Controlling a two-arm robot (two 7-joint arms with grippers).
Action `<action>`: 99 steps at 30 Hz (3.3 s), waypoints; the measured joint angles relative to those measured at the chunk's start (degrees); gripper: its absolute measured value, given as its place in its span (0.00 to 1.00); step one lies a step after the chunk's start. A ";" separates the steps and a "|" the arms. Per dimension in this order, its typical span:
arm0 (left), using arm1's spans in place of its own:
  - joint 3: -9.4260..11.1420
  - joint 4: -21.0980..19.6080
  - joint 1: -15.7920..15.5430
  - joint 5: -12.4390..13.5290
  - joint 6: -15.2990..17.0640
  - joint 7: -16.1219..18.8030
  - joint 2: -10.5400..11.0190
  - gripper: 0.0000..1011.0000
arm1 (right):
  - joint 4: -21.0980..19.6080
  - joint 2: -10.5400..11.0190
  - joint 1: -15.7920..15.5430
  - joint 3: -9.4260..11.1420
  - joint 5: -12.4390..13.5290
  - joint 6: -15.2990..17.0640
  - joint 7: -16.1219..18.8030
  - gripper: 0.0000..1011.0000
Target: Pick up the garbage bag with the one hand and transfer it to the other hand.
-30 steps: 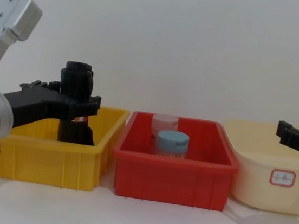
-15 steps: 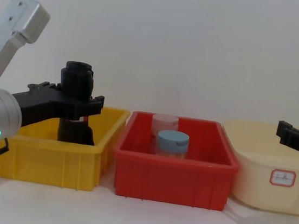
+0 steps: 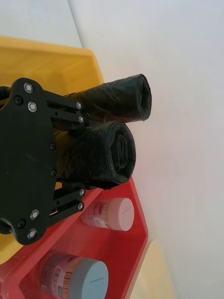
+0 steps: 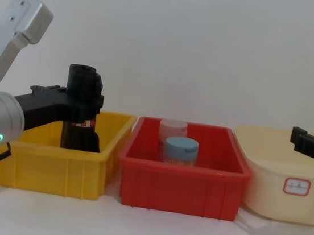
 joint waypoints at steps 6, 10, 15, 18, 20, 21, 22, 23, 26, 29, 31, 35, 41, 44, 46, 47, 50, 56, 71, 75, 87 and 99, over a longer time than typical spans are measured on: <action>-0.20 -1.16 -0.11 0.58 -0.10 -0.11 0.14 0.51 | 0.00 0.00 0.00 0.00 0.00 0.00 0.00 0.99; -0.38 -3.16 -0.45 1.27 -0.04 -0.36 0.64 0.48 | 0.00 0.00 0.00 0.00 0.00 0.00 0.00 0.99; -0.48 -5.46 -1.30 1.85 0.19 -1.19 1.32 0.46 | 0.00 0.00 0.00 0.00 0.00 -0.01 0.00 0.99; -0.49 -6.95 -2.34 2.09 0.34 -2.13 1.79 0.45 | 0.00 0.00 0.00 0.00 0.00 0.00 0.00 0.99; -0.47 -7.59 -3.05 2.17 0.42 -2.83 1.97 0.44 | 0.00 0.00 0.00 0.00 0.00 0.00 0.00 0.99; -0.40 -7.98 -3.62 2.20 0.51 -3.49 2.09 0.44 | 0.00 0.00 0.00 0.00 0.00 0.00 0.00 0.99; -0.33 -8.24 -4.11 2.21 0.55 -3.86 2.16 0.44 | 0.00 0.00 0.00 0.00 0.00 0.00 0.00 0.99; -0.27 -8.40 -4.48 2.22 0.60 -4.37 2.18 0.44 | 0.00 0.00 0.00 0.00 0.00 0.00 0.00 0.99; 0.18 -8.61 -6.32 2.21 0.66 -5.95 2.17 0.44 | 0.00 0.00 0.00 0.00 0.01 0.00 0.00 0.99; 0.84 -7.87 -8.37 2.02 0.62 -7.86 1.86 0.44 | 0.00 0.00 0.00 0.00 0.00 0.00 0.00 0.99; 1.37 -6.73 -9.93 1.70 0.45 -9.32 1.37 0.44 | 0.00 0.00 0.00 0.00 0.00 0.00 0.00 0.99; 2.38 -3.49 -12.88 0.83 -0.22 -12.18 0.14 0.44 | 0.00 0.00 0.00 0.00 0.00 0.00 0.00 0.99; 3.96 4.54 -17.80 -1.25 -2.23 -17.19 -2.99 0.44 | 0.00 0.00 0.00 0.00 0.00 0.00 0.00 0.99; 4.61 9.30 -20.13 -2.37 -3.50 -19.60 -4.97 0.44 | 0.00 0.00 0.00 0.00 0.00 0.00 0.01 0.99; 5.09 13.02 -21.82 -3.31 -4.77 -21.68 -6.51 0.44 | 0.00 0.00 0.00 0.00 0.00 0.00 0.00 0.99; 5.28 14.72 -22.57 -3.60 -5.18 -22.35 -7.25 0.44 | 0.00 0.00 0.00 0.00 0.00 0.00 0.00 0.99; 5.79 19.92 -24.82 -4.72 -6.89 -24.98 -9.51 0.44 | 0.00 0.00 0.00 0.00 0.00 0.00 0.00 0.99; 6.50 29.47 -28.86 -6.44 -9.94 -29.44 -13.90 0.44 | 0.00 0.00 0.00 0.00 0.00 0.00 0.00 0.99; 8.07 35.44 -31.02 -8.30 -10.57 -35.14 -19.41 0.44 | 0.00 0.00 0.00 0.00 0.00 0.00 0.00 0.99; 8.53 33.30 -30.02 -8.37 -9.44 -35.30 -19.42 0.44 | 0.00 0.00 0.00 0.00 0.00 0.00 0.00 0.99; 9.49 26.20 -26.58 -8.18 -5.68 -34.07 -17.44 0.44 | 0.00 0.00 0.00 0.00 0.00 0.00 0.00 0.99; 9.94 22.46 -24.67 -8.29 -3.63 -33.33 -16.01 0.44 | 0.00 0.00 0.00 0.00 0.00 0.00 0.00 0.99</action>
